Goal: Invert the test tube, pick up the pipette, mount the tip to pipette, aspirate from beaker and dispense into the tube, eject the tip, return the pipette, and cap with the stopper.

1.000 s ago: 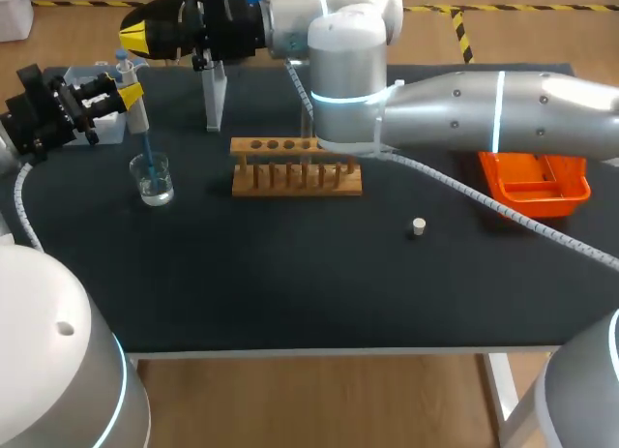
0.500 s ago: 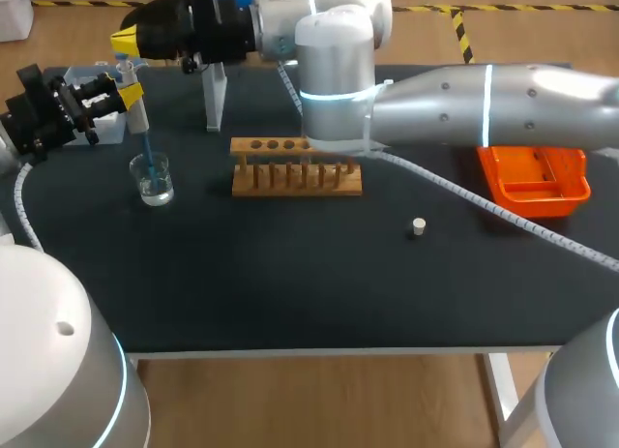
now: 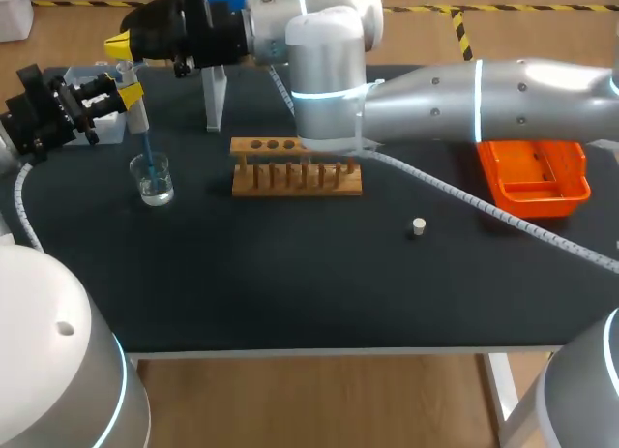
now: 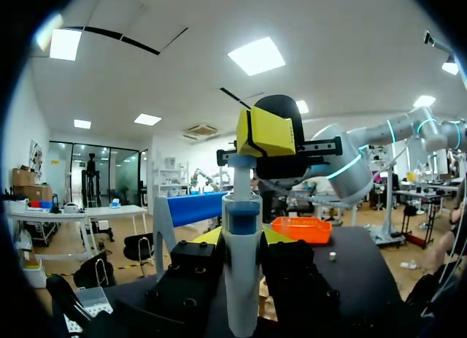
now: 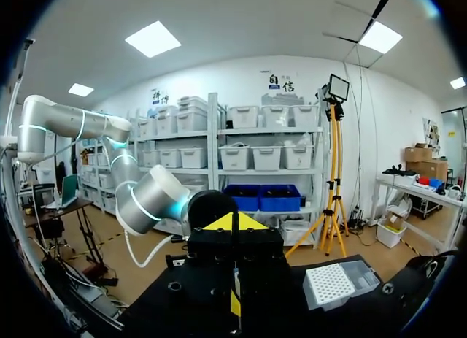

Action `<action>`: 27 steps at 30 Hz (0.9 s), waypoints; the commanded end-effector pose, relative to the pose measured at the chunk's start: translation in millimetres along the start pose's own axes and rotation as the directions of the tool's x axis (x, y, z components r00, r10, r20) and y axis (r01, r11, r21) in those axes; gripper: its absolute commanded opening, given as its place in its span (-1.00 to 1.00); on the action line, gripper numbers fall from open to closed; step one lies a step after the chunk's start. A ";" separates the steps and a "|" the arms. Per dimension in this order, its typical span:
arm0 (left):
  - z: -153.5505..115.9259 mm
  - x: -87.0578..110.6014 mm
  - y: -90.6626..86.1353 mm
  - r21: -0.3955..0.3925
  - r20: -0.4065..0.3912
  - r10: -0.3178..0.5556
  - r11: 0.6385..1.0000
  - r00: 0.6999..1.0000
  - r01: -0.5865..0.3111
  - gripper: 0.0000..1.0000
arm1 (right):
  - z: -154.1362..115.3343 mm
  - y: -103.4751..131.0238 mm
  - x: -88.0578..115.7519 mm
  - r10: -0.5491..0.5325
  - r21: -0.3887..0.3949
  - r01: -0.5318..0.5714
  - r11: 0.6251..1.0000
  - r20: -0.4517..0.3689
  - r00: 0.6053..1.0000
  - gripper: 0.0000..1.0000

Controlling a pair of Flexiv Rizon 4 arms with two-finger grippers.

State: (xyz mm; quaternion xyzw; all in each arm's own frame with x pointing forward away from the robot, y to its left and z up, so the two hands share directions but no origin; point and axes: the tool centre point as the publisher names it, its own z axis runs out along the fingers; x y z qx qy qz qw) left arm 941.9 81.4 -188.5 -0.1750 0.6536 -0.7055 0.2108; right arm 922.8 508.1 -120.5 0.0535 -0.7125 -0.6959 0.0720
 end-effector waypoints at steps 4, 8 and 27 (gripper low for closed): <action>-0.3 -0.6 0.4 0.002 -0.002 0.001 1.000 1.000 -0.001 -1.00 | 4.1 -4.6 -4.9 0.006 0.002 -0.006 1.000 -0.004 1.000 -1.00; -0.3 -0.6 0.4 0.002 -0.002 0.001 1.000 1.000 -0.001 -1.00 | 4.5 -7.5 -4.9 0.009 0.005 -0.009 1.000 -0.003 1.000 -1.00; -0.3 -0.6 0.4 0.002 -0.002 0.001 1.000 1.000 -0.001 -1.00 | 4.5 -31.4 -5.5 0.038 0.027 -0.039 0.999 0.007 0.999 -1.00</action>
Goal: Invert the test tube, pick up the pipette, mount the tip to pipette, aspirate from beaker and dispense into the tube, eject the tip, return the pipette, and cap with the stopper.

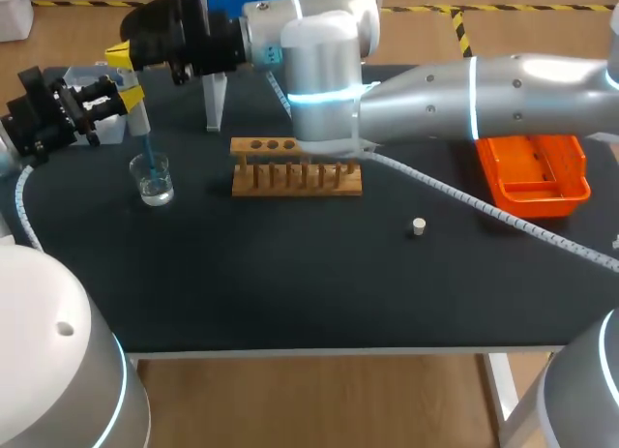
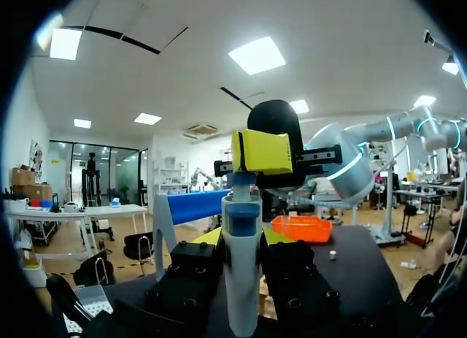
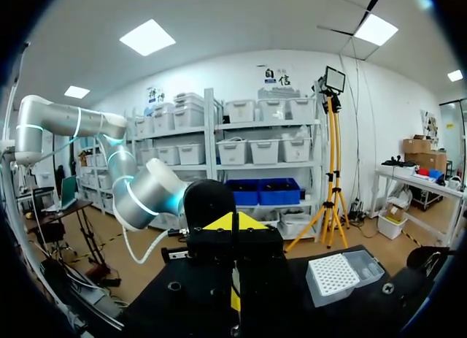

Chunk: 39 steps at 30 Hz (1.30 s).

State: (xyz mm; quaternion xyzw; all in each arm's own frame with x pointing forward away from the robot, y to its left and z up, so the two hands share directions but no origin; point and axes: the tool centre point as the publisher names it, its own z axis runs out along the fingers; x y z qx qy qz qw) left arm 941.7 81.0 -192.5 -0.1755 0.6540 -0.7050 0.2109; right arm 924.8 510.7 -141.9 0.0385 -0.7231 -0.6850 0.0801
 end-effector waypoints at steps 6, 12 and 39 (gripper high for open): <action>-0.2 -1.0 -3.6 0.003 -0.003 0.001 1.000 1.000 -0.001 -1.00 | 1.7 -18.2 -2.3 0.020 0.010 -0.020 1.000 -0.003 1.000 -1.00; -0.2 -1.0 -3.6 0.003 -0.003 0.001 1.000 1.000 -0.001 -1.00 | 0.2 -14.0 -1.8 0.017 0.009 -0.017 1.000 -0.001 1.000 -1.00; -0.2 -1.0 -3.6 0.003 -0.003 0.001 1.000 1.000 -0.001 -1.00 | -114.6 52.9 40.2 -0.146 0.080 0.147 0.986 -0.020 0.989 1.00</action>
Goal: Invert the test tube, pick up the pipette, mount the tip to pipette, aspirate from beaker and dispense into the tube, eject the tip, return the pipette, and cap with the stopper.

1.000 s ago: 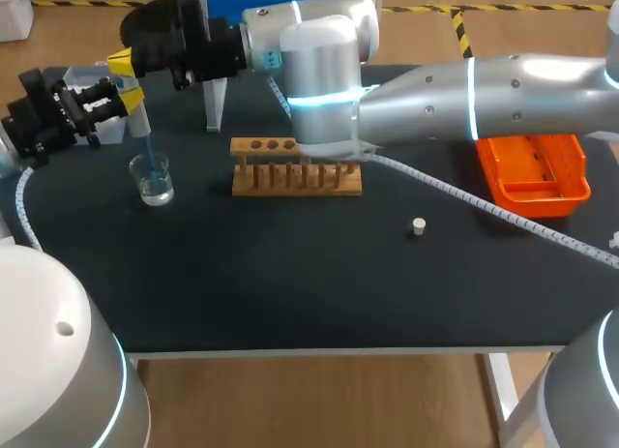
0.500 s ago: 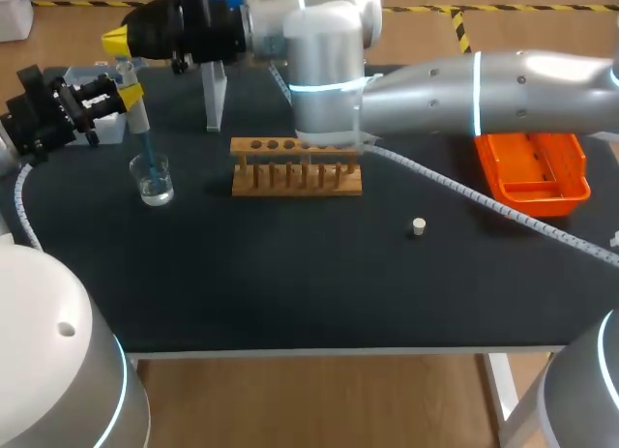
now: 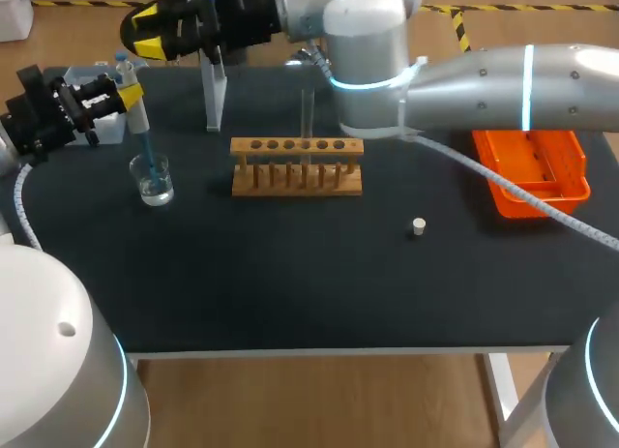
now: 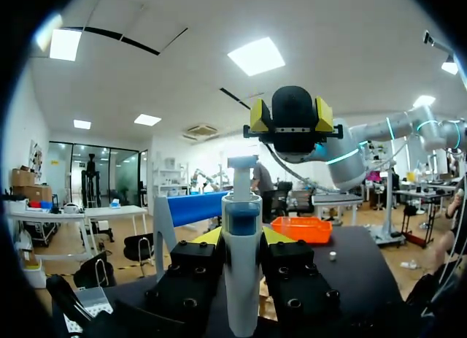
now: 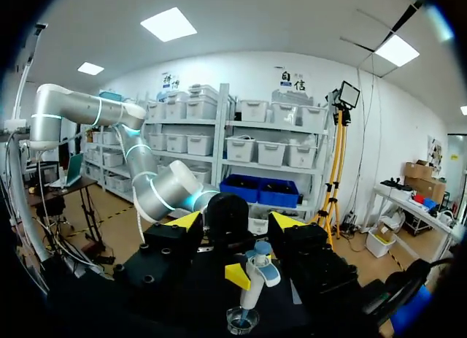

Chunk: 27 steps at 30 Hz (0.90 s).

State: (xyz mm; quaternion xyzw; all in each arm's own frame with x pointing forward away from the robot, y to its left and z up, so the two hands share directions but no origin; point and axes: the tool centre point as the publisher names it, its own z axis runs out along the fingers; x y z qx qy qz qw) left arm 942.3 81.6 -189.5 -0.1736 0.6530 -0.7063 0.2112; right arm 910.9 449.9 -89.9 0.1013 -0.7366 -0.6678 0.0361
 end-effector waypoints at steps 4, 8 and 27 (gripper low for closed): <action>-0.2 -0.1 -0.7 -0.001 -0.001 -0.001 1.000 1.000 0.001 -1.00 | -87.0 -0.9 20.4 0.010 0.043 -0.010 0.999 0.012 1.000 1.00; -0.2 -0.1 -0.7 -0.001 -0.001 -0.001 1.000 1.000 0.001 -1.00 | -121.3 -13.4 28.2 0.024 0.074 -0.026 0.997 0.030 0.999 1.00; -0.2 -0.1 -0.7 -0.001 -0.001 -0.001 1.000 1.000 0.001 -1.00 | -217.0 -106.2 31.1 0.106 0.209 -0.123 0.970 0.094 0.990 1.00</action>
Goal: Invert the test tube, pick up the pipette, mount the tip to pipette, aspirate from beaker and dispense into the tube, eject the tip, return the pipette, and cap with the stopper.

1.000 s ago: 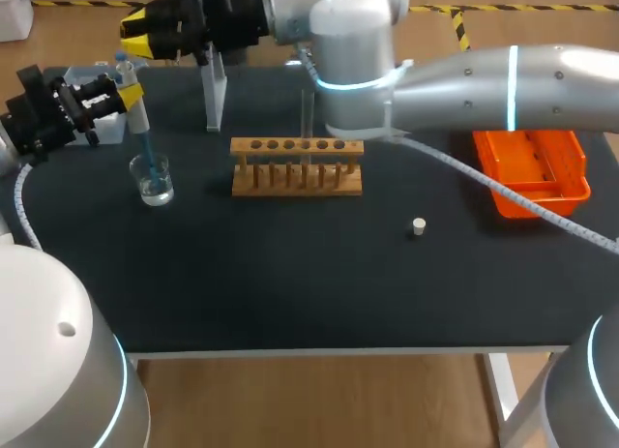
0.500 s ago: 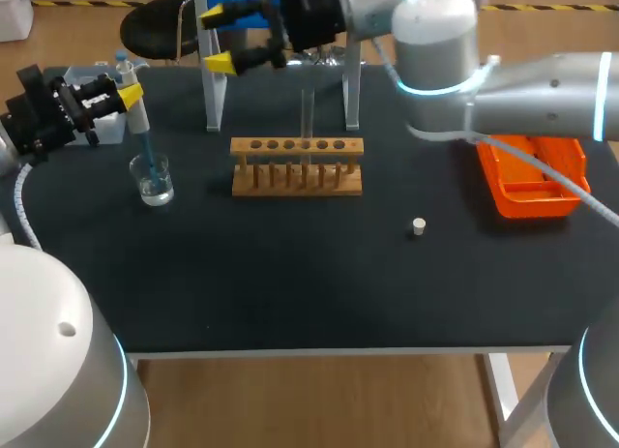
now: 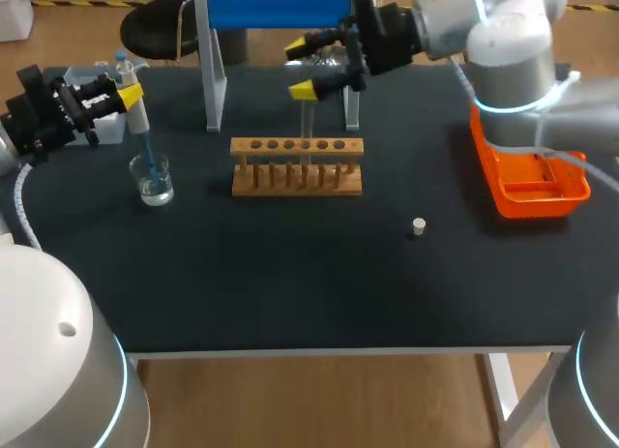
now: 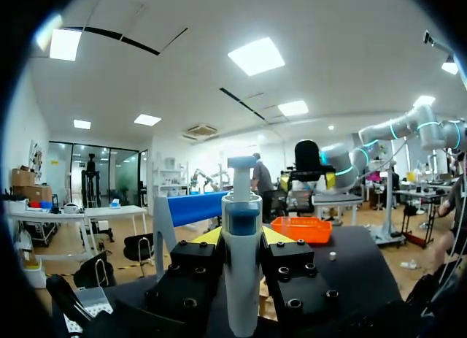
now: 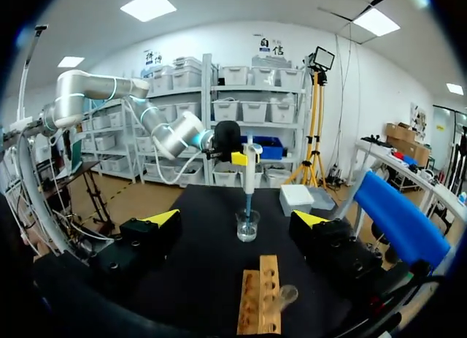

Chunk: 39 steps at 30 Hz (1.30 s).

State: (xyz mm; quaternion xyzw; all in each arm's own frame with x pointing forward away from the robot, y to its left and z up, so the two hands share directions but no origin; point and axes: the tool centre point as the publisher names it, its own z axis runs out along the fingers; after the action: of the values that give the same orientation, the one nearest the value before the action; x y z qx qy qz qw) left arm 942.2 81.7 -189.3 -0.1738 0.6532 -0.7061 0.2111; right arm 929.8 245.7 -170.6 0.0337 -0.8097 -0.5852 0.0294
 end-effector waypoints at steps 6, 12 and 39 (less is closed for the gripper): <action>-0.1 -0.2 -0.5 0.000 -0.001 -0.001 1.000 1.000 0.001 -1.00 | -24.6 -32.1 -3.5 0.008 0.023 -0.008 1.000 -0.004 1.000 1.00; -0.1 -0.2 -0.5 0.000 -0.001 -0.001 1.000 1.000 0.001 -1.00 | -27.3 -50.5 -11.3 -0.004 0.034 0.004 0.999 0.018 1.000 1.00; -0.1 -0.2 -0.5 0.000 -0.001 -0.001 1.000 1.000 0.001 -1.00 | -3.2 -121.9 -48.3 -0.060 0.114 0.057 0.992 0.016 0.998 1.00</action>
State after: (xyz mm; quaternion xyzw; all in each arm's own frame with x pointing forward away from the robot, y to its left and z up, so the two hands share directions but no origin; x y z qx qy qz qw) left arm 942.2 81.7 -189.2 -0.1738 0.6533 -0.7060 0.2110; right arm 973.7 202.0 -281.3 0.0518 -0.8405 -0.5393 -0.0014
